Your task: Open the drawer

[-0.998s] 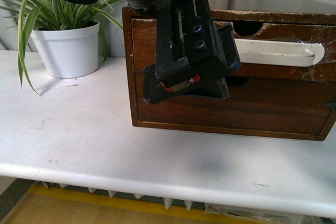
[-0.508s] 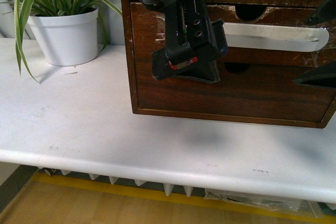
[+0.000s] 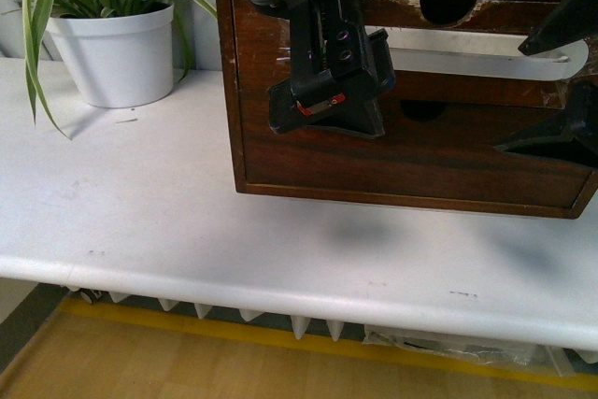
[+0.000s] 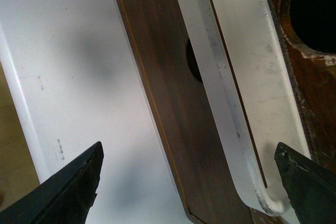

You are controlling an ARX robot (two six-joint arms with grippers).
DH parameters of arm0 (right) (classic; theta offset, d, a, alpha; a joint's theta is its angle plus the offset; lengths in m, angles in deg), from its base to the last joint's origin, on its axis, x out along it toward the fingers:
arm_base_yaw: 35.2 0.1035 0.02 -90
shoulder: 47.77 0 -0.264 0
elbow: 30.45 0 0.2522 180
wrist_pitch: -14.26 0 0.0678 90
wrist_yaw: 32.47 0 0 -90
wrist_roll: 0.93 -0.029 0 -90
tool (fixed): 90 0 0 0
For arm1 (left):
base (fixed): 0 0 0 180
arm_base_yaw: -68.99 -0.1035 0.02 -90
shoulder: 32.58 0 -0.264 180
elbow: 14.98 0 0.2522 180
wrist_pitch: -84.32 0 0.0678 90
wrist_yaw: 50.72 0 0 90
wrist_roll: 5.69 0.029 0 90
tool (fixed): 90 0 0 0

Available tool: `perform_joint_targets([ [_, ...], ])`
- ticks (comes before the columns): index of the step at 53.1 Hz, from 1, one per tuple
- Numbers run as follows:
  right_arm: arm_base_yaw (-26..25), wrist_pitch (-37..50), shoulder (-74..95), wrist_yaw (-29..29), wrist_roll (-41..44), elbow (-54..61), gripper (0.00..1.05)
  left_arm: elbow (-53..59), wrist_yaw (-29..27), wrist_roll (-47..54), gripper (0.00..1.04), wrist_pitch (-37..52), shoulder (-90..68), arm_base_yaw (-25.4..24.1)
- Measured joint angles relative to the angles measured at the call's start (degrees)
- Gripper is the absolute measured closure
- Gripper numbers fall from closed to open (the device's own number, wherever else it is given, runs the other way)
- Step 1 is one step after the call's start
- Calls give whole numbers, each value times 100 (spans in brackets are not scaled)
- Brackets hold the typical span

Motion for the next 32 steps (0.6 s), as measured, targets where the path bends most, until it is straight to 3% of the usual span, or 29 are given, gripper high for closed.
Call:
perform_joint_targets([
  [32,-13,-459,210,-144,262,-144,9,-111,90,302,6,-627,4,13],
])
